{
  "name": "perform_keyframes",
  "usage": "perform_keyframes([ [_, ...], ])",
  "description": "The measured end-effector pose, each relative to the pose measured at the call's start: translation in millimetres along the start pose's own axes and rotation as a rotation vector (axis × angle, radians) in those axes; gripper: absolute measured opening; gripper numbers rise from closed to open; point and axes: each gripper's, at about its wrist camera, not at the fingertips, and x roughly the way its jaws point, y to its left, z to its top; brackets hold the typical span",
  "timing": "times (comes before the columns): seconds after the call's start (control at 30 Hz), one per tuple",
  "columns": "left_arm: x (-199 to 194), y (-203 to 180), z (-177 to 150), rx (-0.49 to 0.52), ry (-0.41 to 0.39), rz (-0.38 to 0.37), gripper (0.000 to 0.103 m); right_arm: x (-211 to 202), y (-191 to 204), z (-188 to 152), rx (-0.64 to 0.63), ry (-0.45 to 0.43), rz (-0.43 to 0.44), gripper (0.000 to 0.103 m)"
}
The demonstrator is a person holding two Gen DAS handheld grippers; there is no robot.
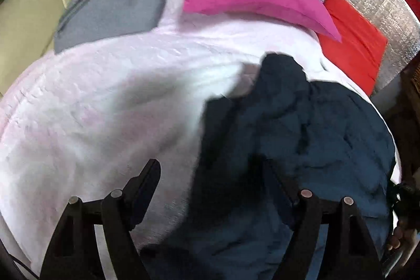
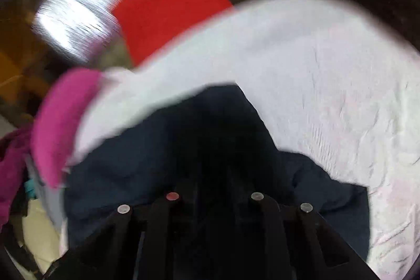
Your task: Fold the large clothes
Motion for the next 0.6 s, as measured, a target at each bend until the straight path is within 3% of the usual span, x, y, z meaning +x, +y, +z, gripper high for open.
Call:
perform_keyframes([
  [0.13, -12.7, 18.7, 9.0, -0.011, -0.033, 0.075, 0.080, -12.1, 24.2, -3.6, -0.062, -0.062, -0.076, 0.025],
  [0.27, -25.4, 37.0, 13.8, -0.029, -0.070, 0.115, 0.080, -29.9, 84.4, -14.4, -0.158, -0.100, 0.037, 0.025],
  [0.33, -27.5, 42.0, 13.5, -0.035, -0.079, 0.140, 0.081, -26.6, 127.0, -24.7, -0.238, -0.055, 0.122, 0.025],
  [0.47, -22.1, 48.8, 18.8, -0.016, -0.041, 0.177, 0.084, 4.9, 212.4, -59.3, -0.343, 0.121, 0.267, 0.025],
  [0.6, -23.9, 49.9, 19.0, 0.019, -0.027, 0.169, 0.084, 41.8, 273.0, -82.7, -0.402, 0.206, 0.289, 0.025],
])
